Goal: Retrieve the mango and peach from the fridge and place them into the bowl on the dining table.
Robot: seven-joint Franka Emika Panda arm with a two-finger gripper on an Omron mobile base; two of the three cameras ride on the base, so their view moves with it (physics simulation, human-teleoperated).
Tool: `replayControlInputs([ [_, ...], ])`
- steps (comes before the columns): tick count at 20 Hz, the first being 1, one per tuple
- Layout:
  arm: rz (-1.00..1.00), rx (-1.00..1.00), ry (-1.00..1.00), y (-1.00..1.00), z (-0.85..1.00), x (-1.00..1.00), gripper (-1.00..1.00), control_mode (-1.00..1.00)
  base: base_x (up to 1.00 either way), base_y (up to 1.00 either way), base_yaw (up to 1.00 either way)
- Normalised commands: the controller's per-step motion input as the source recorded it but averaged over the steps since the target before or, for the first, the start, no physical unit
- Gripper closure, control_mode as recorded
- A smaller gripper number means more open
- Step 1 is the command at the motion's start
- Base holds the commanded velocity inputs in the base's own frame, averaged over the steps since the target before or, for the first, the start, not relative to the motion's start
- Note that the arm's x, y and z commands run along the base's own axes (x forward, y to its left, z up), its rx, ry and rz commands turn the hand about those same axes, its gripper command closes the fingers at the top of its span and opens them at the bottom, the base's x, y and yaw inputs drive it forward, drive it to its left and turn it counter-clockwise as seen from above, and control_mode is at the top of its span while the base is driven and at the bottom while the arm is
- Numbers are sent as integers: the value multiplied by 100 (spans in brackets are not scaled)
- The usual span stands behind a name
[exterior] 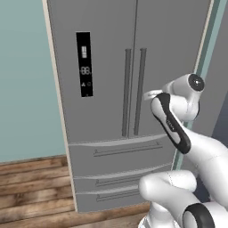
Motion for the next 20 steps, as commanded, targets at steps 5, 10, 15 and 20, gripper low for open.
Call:
replayControlInputs([
  [5, -5, 0, -10, 0, -9, 80, -100, -100, 0, 0, 0],
  [10, -4, 0, -8, 0, -8, 83, -100, -100, 0, 0, 0],
  [15, 0, 0, -1, 0, 0, 75, -100, -100, 0, 0, 0],
  [20, 0, 0, 0, 0, -2, 85, -100, -100, 0, 0, 0],
])
